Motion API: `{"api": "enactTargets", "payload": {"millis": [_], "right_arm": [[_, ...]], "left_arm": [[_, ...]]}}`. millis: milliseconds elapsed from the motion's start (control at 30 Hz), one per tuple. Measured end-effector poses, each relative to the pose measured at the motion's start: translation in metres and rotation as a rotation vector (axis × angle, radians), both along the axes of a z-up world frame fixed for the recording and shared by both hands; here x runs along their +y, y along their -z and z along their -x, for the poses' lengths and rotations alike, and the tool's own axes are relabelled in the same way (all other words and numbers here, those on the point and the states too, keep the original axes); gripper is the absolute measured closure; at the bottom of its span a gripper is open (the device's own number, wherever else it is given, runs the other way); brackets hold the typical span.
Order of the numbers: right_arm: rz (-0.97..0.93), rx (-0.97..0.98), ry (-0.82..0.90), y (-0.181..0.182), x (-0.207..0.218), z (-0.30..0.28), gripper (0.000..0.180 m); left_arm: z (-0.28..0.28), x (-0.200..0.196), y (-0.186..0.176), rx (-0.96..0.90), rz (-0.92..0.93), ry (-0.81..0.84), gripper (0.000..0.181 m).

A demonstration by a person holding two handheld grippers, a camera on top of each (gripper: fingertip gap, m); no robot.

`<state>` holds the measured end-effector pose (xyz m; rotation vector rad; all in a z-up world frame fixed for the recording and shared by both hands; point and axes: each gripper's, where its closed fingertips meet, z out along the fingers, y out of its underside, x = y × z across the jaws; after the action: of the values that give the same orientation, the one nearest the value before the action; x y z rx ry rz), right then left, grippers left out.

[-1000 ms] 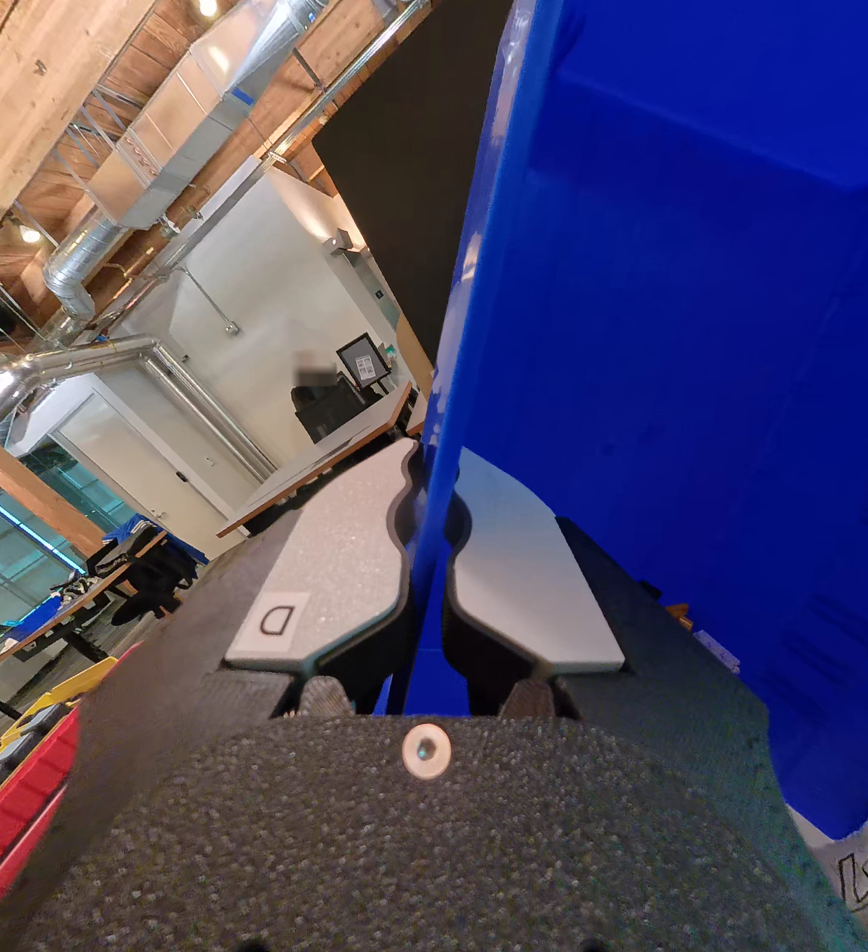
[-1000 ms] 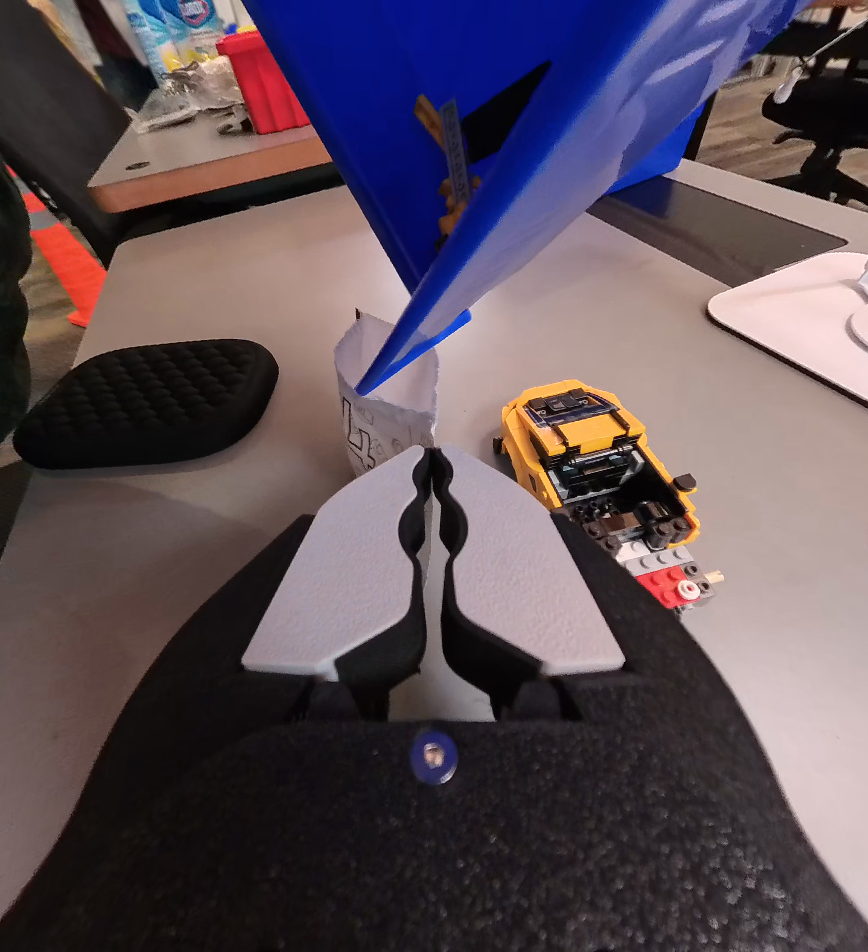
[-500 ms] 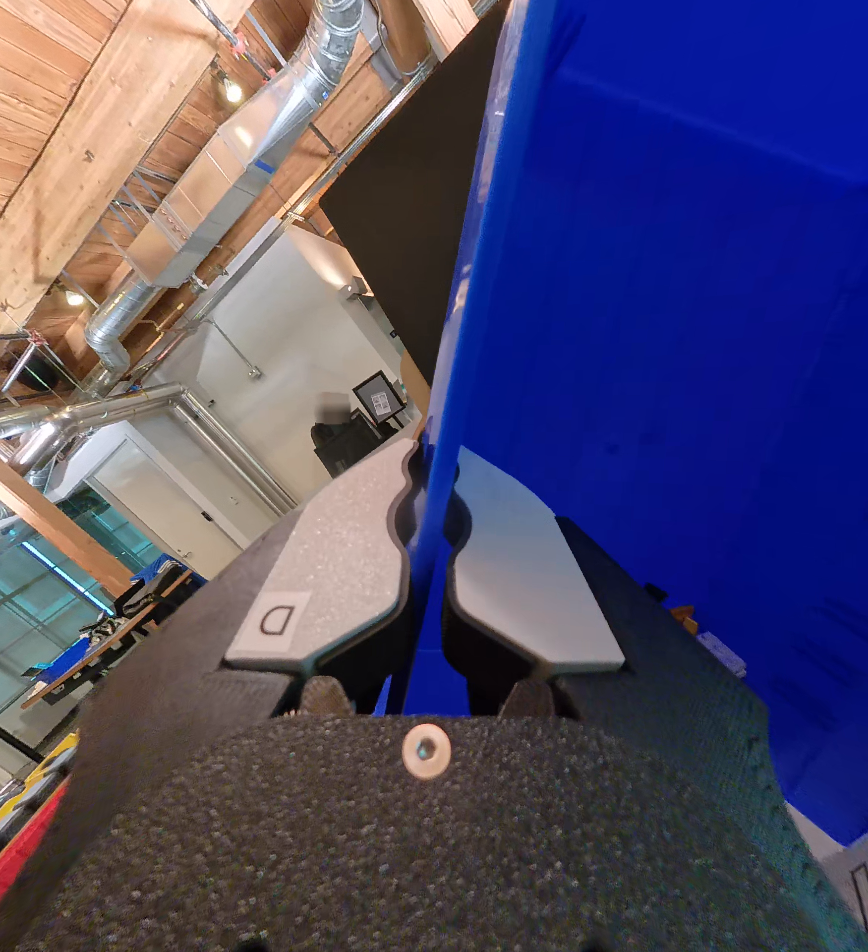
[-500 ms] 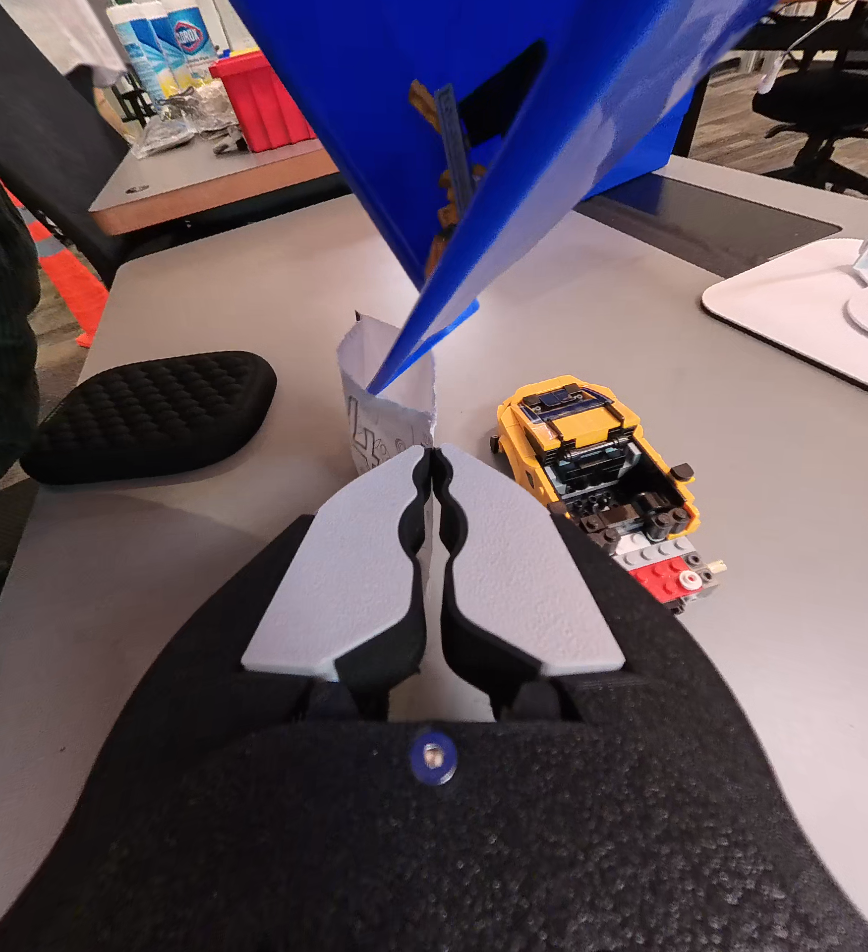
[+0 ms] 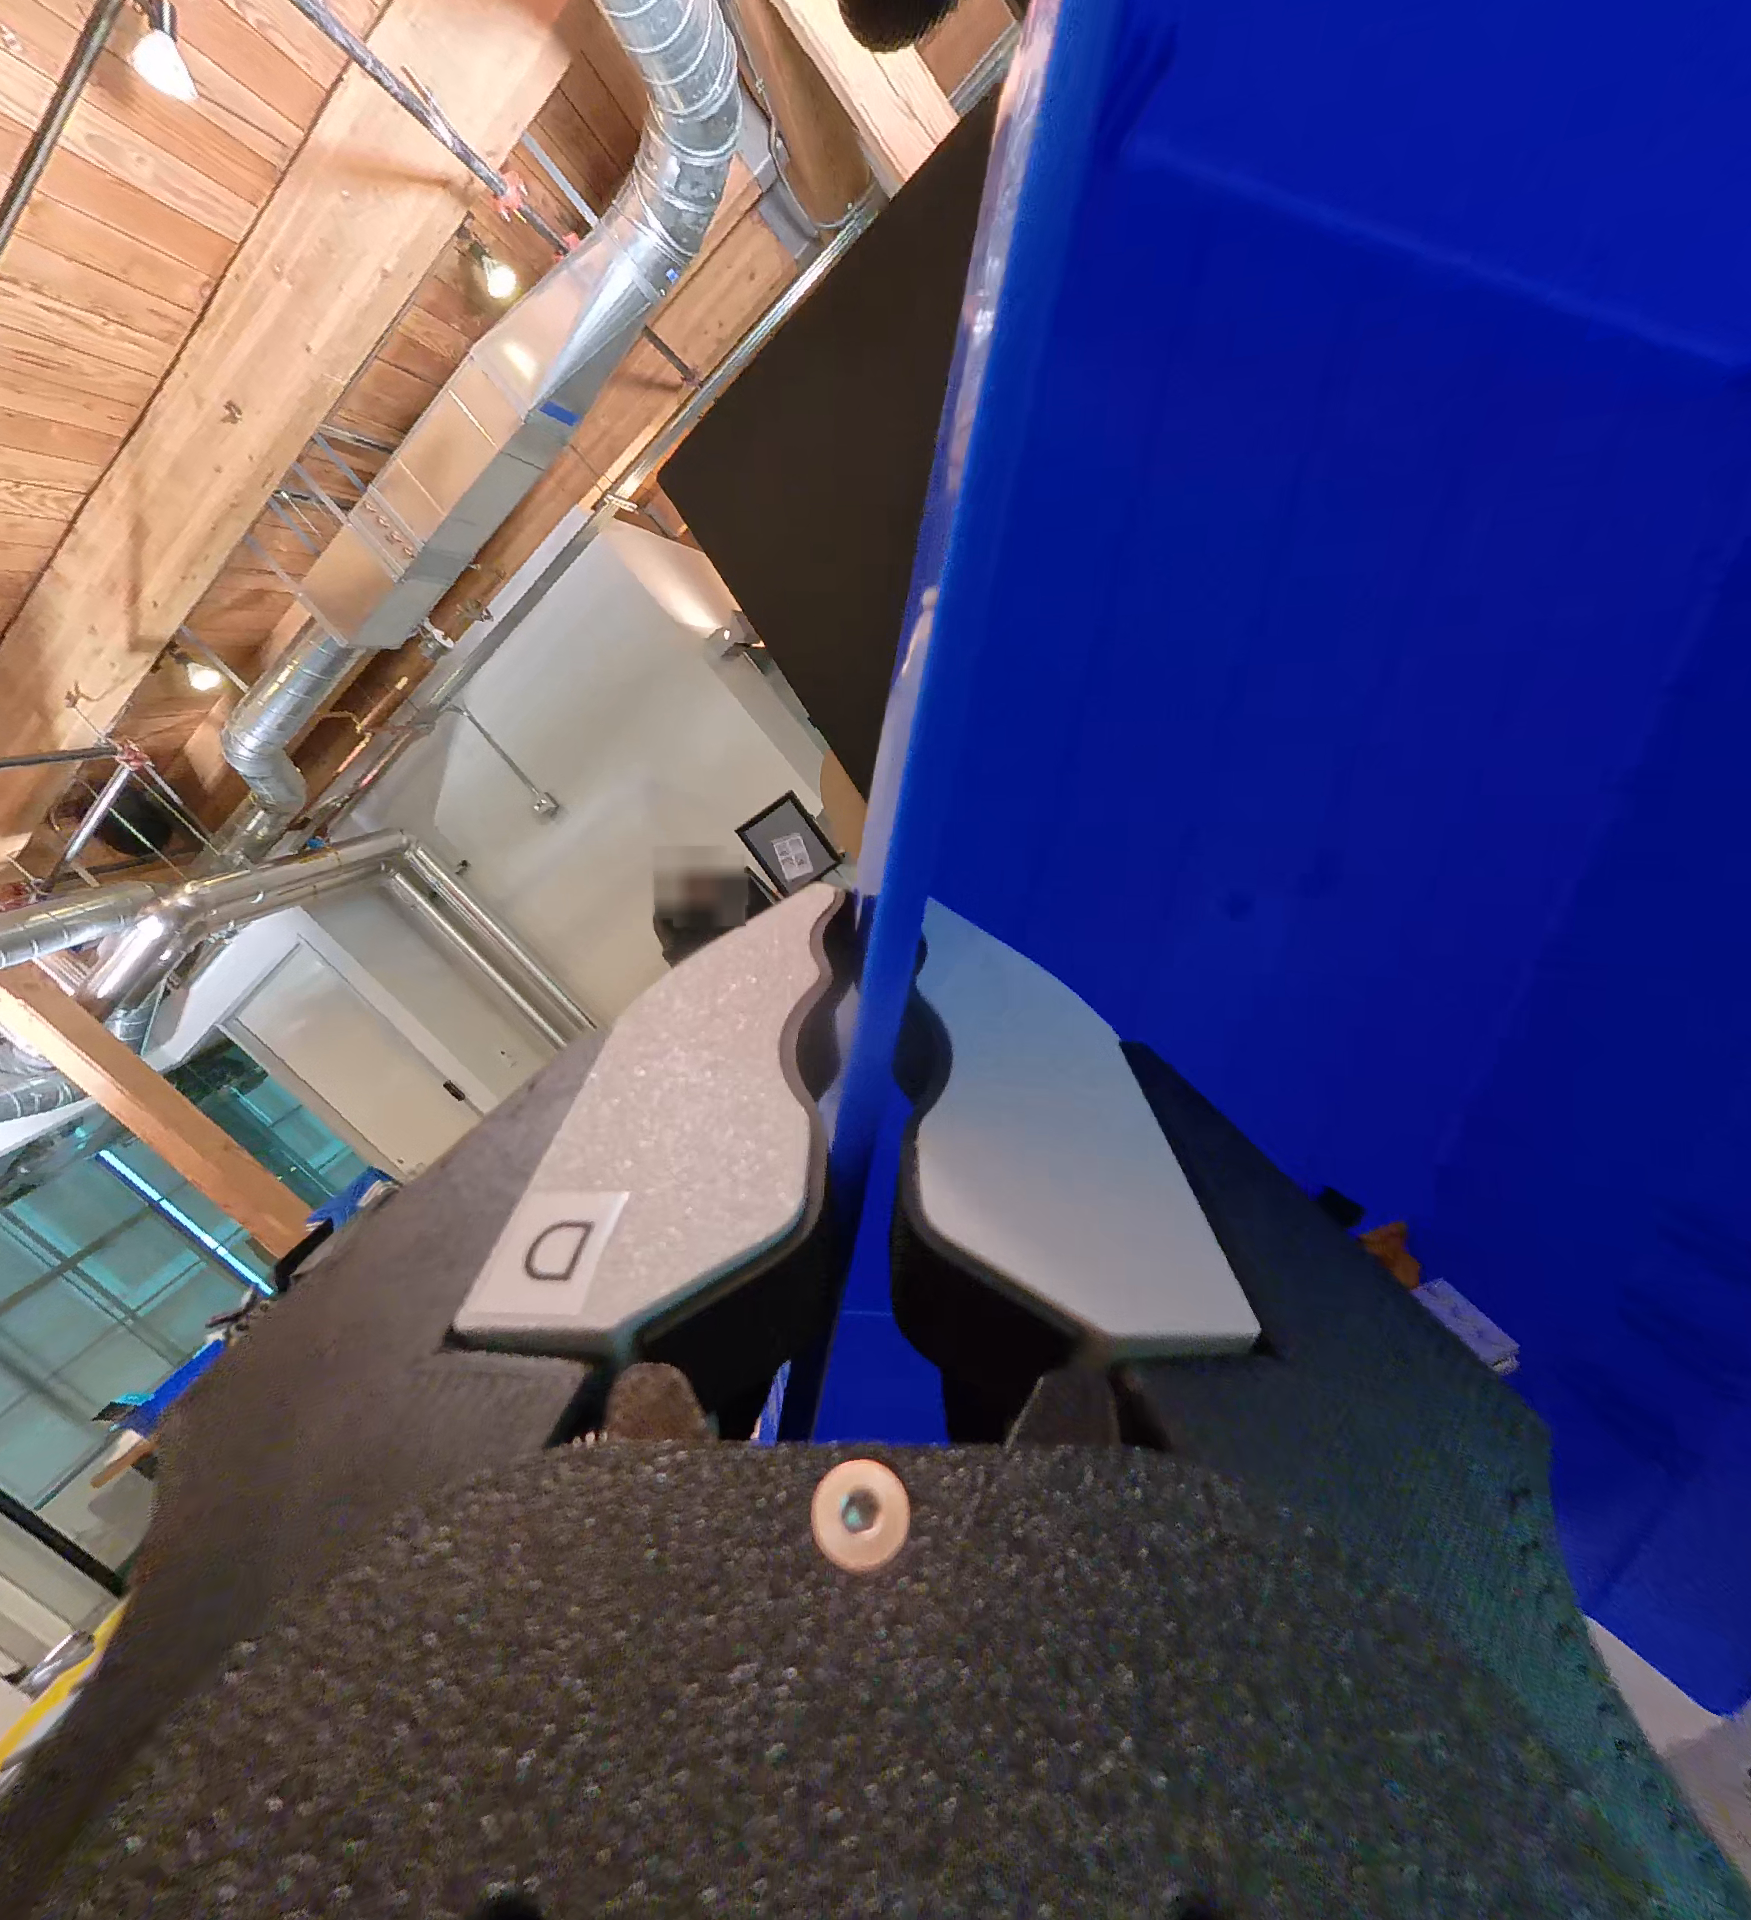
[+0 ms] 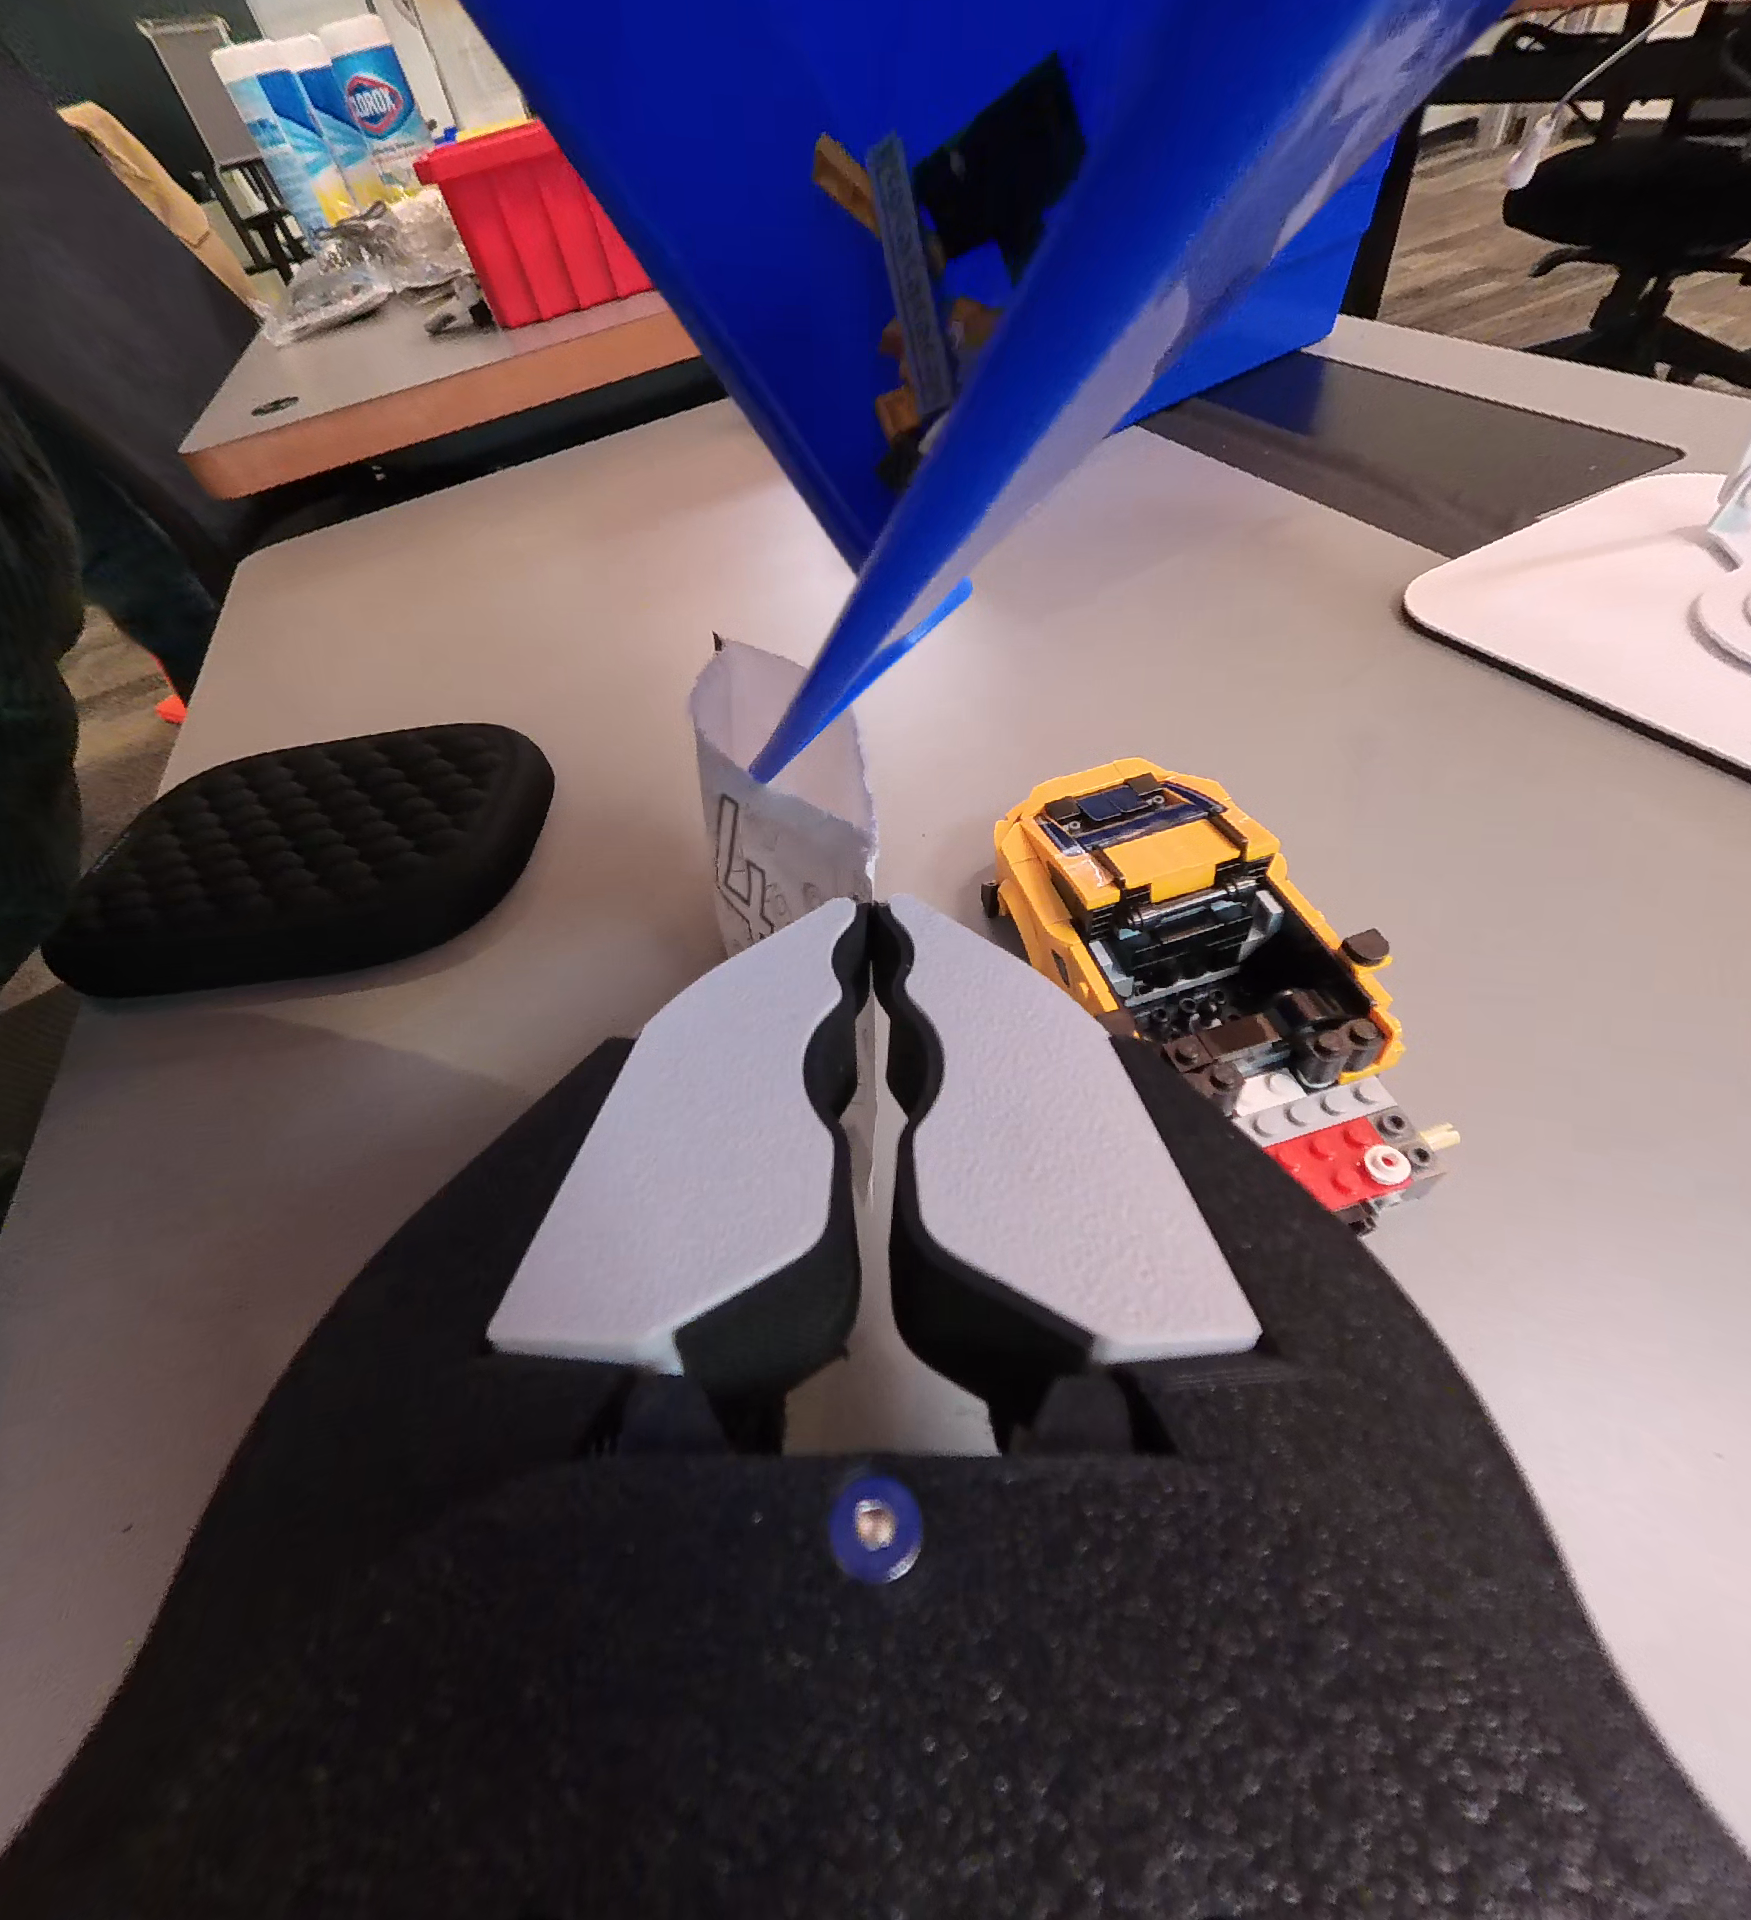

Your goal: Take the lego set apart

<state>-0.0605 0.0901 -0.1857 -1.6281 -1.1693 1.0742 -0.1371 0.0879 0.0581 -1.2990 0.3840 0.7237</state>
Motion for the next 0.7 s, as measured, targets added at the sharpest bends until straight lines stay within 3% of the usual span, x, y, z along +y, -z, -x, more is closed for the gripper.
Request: {"api": "enactTargets", "payload": {"millis": [700], "right_arm": [[0.017, 0.014, 0.009, 0.0005, 0.0018, -0.0011, 0.180]], "left_arm": [[-0.0062, -0.0100, -0.0039, 0.037, -0.070, 0.014, 0.175]]}}
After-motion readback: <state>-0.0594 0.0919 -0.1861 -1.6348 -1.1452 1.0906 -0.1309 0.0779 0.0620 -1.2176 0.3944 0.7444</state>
